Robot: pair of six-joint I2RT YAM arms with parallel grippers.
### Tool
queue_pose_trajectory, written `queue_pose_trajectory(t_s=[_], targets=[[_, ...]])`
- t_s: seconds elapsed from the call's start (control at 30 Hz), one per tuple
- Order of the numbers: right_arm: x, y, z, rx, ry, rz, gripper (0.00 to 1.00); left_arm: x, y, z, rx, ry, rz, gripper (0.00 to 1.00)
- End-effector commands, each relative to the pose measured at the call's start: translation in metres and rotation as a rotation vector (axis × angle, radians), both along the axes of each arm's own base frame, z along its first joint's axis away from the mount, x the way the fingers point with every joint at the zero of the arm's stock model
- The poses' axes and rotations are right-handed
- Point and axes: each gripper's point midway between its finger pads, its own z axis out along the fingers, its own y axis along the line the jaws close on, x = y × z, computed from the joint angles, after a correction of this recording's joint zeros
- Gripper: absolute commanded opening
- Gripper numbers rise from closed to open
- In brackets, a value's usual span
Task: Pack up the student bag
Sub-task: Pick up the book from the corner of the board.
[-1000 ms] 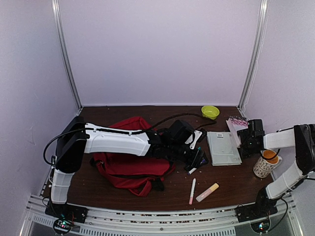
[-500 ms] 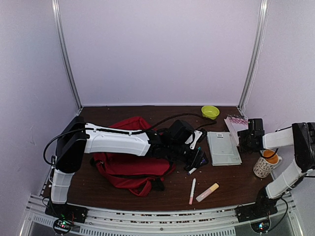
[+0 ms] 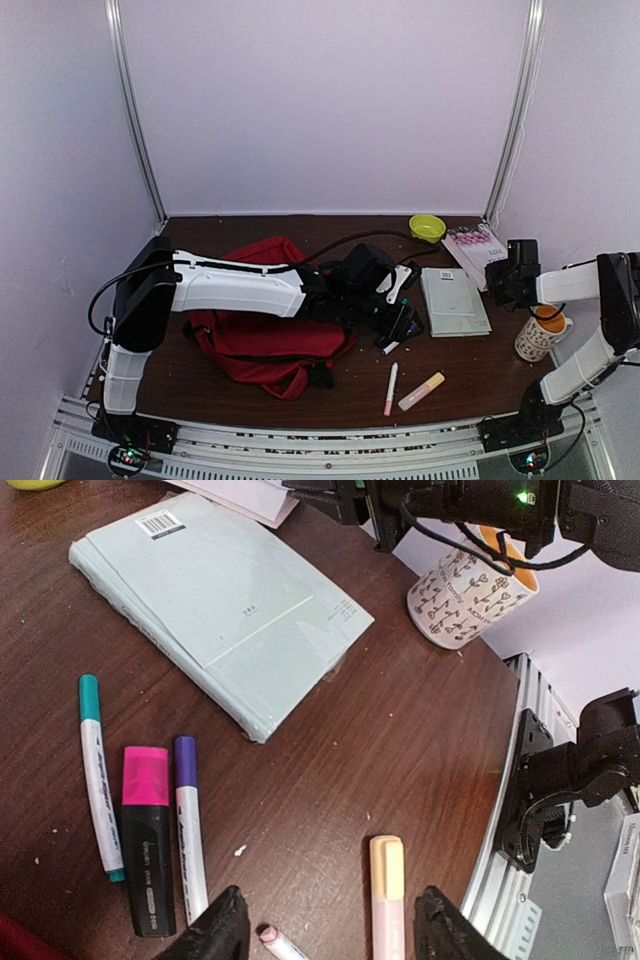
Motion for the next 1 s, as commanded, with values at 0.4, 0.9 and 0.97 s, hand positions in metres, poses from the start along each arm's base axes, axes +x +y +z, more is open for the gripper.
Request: queue_pose_trajectory(t_s=[0.4, 0.9, 0.97], targets=[[-0.022, 0.009, 0.008, -0.047, -0.005, 0.098, 0.0, -0.001, -0.006, 0.033, -0.09, -0.036, -0.021, 0.56], [-0.07, 0.041, 0.022, -0.063, -0.048, 0.32, 0.0, 0.007, 0.006, 0.048, -0.089, -0.099, 0.021, 0.56], [-0.075, 0.049, 0.027, -0.066, -0.072, 0.367, 0.0, 0.009, 0.01, 0.05, -0.077, -0.119, 0.032, 0.56]])
